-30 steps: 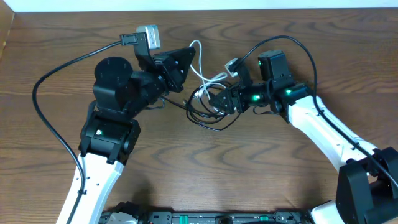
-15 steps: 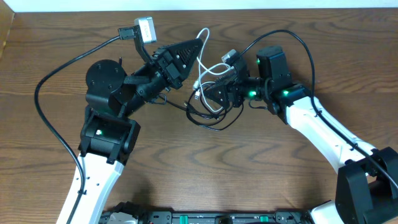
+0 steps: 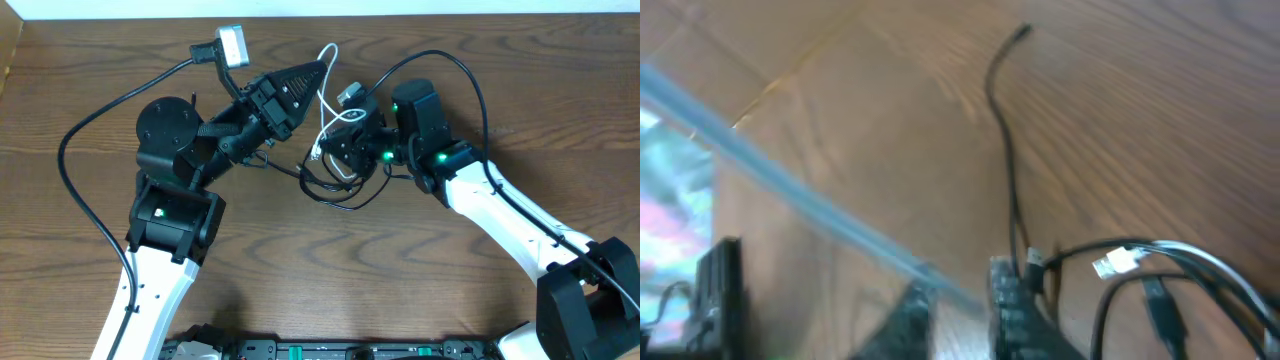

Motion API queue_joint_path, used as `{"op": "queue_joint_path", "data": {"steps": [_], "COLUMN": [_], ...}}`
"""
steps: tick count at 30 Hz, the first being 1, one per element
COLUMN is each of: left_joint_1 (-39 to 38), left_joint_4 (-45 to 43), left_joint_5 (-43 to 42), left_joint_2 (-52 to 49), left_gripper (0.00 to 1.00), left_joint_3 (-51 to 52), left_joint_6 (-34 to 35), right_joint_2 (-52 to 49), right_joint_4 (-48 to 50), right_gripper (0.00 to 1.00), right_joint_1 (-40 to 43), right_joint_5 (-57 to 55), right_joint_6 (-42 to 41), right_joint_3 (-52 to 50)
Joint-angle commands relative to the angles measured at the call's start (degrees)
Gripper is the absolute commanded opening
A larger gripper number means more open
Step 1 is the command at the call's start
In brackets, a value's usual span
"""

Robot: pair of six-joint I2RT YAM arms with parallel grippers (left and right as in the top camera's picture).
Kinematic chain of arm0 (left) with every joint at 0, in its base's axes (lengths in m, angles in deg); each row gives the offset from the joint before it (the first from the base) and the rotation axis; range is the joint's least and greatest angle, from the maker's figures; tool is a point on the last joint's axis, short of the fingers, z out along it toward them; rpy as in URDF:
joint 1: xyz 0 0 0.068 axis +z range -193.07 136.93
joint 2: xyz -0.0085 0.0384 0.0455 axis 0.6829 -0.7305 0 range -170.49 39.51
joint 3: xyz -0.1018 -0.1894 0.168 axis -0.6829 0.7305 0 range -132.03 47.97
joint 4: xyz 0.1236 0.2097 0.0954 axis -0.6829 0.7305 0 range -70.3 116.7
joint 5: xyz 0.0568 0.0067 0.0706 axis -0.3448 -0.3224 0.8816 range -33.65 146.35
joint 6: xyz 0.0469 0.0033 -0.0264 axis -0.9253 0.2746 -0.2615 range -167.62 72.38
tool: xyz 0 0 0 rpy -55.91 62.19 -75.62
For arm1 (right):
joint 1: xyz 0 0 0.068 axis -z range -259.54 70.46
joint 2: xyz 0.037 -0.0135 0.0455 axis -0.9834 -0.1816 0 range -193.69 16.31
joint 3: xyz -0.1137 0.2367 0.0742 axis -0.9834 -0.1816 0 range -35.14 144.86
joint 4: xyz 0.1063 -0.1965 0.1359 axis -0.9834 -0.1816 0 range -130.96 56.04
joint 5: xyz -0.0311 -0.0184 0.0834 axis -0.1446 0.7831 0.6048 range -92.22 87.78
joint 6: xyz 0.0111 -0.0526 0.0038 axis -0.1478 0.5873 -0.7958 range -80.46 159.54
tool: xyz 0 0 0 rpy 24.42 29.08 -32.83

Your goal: Untangle cables

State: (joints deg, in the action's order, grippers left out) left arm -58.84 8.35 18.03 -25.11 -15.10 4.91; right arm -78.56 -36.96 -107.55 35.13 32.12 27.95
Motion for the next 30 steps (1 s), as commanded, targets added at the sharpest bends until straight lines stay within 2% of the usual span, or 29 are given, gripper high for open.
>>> {"op": "queue_joint_path", "data": {"steps": [1, 7, 9, 11, 12, 14, 16, 19, 24, 30], "left_joint_1": [0.2, 0.2, 0.2, 0.2, 0.2, 0.2, 0.2, 0.2, 0.2, 0.7], "left_joint_4": [0.1, 6.6, 7.5, 6.6, 4.3, 0.0, -4.8, -9.6, -10.1, -6.4], "left_joint_5": [-1.4, -0.9, -0.9, -0.9, -0.9, -0.6, -0.4, 0.0, 0.0, 0.5], "left_joint_2": [0.2, 0.2, 0.2, 0.2, 0.2, 0.2, 0.2, 0.3, 0.3, 0.3], "left_gripper": [0.08, 0.08, 0.08, 0.08, 0.08, 0.08, 0.08, 0.08, 0.08, 0.08], "left_joint_3": [-0.4, -0.4, -0.4, -0.4, -0.4, -0.4, -0.4, -0.4, -0.4, -0.4], "left_joint_6": [-0.2, -6.1, -6.0, -6.0, -6.0, -5.9, -5.5, -3.0, -2.5, -6.0], "right_joint_2": [-0.3, -0.3, -0.3, -0.3, -0.3, -0.3, -0.3, -0.3, -0.3, -0.3], "right_joint_4": [-1.6, -6.3, -6.5, -6.4, -6.7, -7.2, -7.1, -6.3, -3.7, -3.7], "right_gripper": [0.01, 0.01, 0.01, 0.03, 0.11, 0.23, 0.32, 0.36, 0.62, 0.63], "right_joint_1": [-0.4, -0.1, -0.1, -0.1, -0.2, -0.2, -0.2, -0.2, -0.2, 1.3], "right_joint_5": [-11.7, -23.9, -21.8, -14.4, -6.3, 0.2, 2.3, 2.3, 2.6, -3.0], "right_joint_6": [-3.1, -5.0, -4.3, 0.3, 5.4, 8.6, 8.8, 8.8, 8.8, 8.8], "right_joint_3": [-0.2, -0.2, -0.2, -0.2, -0.2, -0.2, -0.2, -0.2, -0.2, -0.2]}}
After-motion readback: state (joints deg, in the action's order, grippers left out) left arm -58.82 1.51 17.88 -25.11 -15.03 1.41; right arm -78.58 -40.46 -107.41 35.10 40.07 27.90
